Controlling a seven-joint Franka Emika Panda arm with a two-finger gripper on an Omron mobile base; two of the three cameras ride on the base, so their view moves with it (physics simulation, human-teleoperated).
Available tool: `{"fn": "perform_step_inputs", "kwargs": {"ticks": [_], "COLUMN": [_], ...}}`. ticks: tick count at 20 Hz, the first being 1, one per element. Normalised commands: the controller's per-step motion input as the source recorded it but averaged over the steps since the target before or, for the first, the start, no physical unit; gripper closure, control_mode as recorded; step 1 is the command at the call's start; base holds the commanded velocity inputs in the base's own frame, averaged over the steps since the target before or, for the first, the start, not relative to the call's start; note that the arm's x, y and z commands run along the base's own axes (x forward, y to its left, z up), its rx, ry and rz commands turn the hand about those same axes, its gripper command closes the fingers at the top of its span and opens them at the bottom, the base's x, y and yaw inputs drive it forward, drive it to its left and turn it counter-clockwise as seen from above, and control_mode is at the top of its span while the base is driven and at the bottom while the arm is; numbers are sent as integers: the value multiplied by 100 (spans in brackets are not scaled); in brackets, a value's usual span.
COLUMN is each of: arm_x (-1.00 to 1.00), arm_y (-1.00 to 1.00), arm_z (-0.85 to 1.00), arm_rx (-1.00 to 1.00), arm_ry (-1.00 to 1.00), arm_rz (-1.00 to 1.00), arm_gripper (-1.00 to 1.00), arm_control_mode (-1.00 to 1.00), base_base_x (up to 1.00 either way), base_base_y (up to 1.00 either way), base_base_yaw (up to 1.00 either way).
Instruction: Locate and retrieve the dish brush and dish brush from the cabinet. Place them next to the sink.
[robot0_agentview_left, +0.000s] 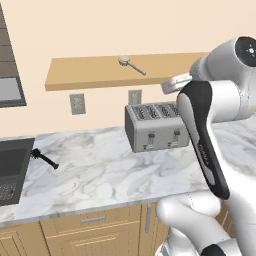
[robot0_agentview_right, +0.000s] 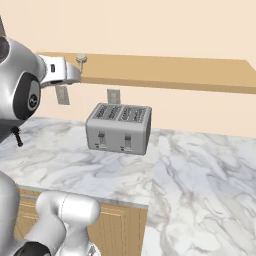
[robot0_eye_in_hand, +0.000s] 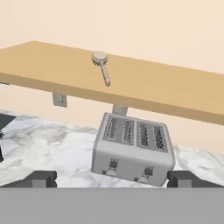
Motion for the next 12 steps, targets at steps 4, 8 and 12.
{"fn": "perform_step_inputs", "kwargs": {"ticks": [4,8,12], "arm_x": [28,49,52], "arm_y": [7,1,2], "arm_z": [23,3,0], "arm_rx": [-5,-1,-1], "arm_ry": [1,0,0], "arm_rz": [1,4,3], "arm_gripper": [-100,-100,-100], "arm_control_mode": [-100,-100,-100], "base_base_x": [0,0,0], "base_base_y": [0,0,0], "base_base_yaw": [0,0,0]}}
